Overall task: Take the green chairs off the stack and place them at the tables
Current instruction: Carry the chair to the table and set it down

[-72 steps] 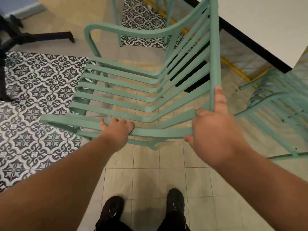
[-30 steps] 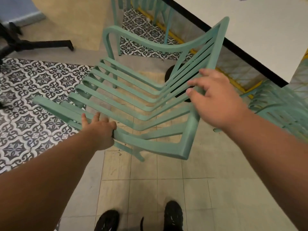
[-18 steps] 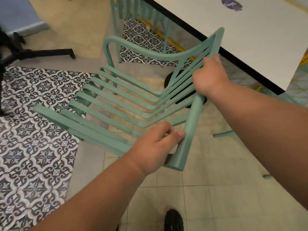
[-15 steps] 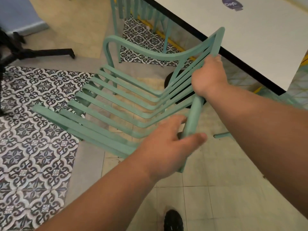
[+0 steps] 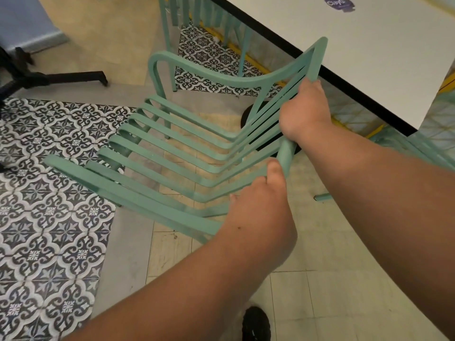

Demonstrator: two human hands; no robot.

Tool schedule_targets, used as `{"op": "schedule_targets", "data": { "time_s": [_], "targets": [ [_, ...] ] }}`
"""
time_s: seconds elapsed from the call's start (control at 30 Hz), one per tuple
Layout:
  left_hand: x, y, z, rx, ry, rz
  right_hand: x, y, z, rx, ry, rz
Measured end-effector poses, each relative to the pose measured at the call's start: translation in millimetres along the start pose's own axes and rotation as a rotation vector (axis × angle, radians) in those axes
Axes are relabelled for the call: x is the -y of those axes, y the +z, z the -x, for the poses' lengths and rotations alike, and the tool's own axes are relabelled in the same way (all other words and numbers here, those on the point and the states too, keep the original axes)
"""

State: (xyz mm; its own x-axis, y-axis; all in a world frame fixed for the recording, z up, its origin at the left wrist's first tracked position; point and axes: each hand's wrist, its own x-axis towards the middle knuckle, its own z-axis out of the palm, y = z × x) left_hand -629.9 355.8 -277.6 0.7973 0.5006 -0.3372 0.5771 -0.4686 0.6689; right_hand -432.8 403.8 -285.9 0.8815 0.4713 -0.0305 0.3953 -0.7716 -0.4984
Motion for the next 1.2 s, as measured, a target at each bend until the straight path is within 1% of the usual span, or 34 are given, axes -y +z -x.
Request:
{"op": "schedule_targets", "data": {
  "time_s": [0.07,0.17,0.37,0.63,0.9,1.1,1.2],
  "targets": [
    [1.2,-3.9,2.9,0.027,0.023,0.048,-1.5,-1.9,1.7,0.005,-0.014,0.014],
    [7.7,-6.0,7.1,0.02,0.053,0.078,-4.8,-2.6,5.7,-0.002,0.023,-0.001],
    [20.2,-7.3,11.8,0.07,0.086,0.063,-17.1,-5.1,17.6,-0.036,0.104,-0.041],
    [35.9,-14.5,20.8,0.092,0.166,0.044,-22.1,-11.7,39.2,-0.023,0.18,-0.066],
    [57.5,-31.1,30.7,0.211,0.194,0.059,-21.2,-9.3,59.4,-0.013,0.227,-0.155],
    [68.9,-38.1,36.6,0.211,0.216,0.074,-20.8,-0.9,69.1,-0.032,0.266,-0.2],
    [72.5,-38.1,36.9,0.214,0.236,0.058,-20.7,2.4,69.6,-0.038,0.275,-0.184]
  ]
}}
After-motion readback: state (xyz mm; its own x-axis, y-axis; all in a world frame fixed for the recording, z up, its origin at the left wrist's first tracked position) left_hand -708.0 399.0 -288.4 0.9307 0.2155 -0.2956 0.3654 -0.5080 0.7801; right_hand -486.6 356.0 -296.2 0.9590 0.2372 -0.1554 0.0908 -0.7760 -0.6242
